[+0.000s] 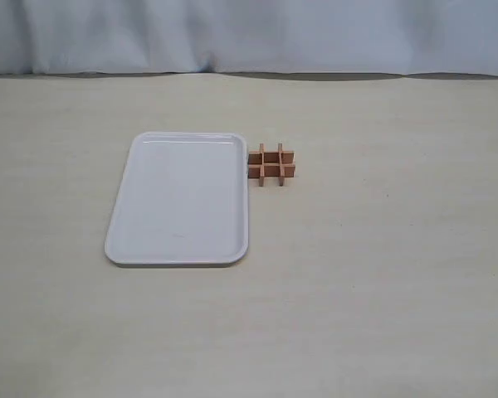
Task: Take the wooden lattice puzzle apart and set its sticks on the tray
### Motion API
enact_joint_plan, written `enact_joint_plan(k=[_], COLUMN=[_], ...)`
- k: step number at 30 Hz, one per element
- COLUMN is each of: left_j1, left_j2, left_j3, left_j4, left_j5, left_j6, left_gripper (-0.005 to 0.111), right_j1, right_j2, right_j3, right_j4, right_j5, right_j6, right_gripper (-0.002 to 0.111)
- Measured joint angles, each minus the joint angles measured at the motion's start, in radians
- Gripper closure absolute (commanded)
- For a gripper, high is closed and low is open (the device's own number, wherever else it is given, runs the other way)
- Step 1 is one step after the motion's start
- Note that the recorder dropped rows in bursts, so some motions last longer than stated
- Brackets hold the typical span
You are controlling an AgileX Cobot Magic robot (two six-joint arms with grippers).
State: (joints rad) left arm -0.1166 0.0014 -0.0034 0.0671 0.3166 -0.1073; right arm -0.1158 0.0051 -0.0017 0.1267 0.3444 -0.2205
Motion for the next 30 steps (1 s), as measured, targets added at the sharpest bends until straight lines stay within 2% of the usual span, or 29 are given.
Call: enact_joint_plan(k=[14, 20, 26, 30], left_j1=[0.0, 0.0, 0.0, 0.0], left_j2=[0.0, 0.0, 0.0, 0.0], left_j3=[0.0, 0.0, 0.0, 0.0], left_j4=[0.0, 0.0, 0.0, 0.0], left_j5=[0.0, 0.0, 0.0, 0.0], left_j6=[0.002, 0.002, 0.002, 0.002], left_gripper=[0.107, 0.107, 0.107, 0.107], right_j1=[0.0, 0.0, 0.0, 0.0], right_j2=[0.0, 0.0, 0.0, 0.0], right_j3=[0.0, 0.0, 0.0, 0.0], right_j4=[0.0, 0.0, 0.0, 0.0], right_j5=[-0.031, -0.24, -0.53, -0.634], right_j6=[0.0, 0.0, 0.002, 0.212], right_gripper=[0.104, 0.104, 0.104, 0.104])
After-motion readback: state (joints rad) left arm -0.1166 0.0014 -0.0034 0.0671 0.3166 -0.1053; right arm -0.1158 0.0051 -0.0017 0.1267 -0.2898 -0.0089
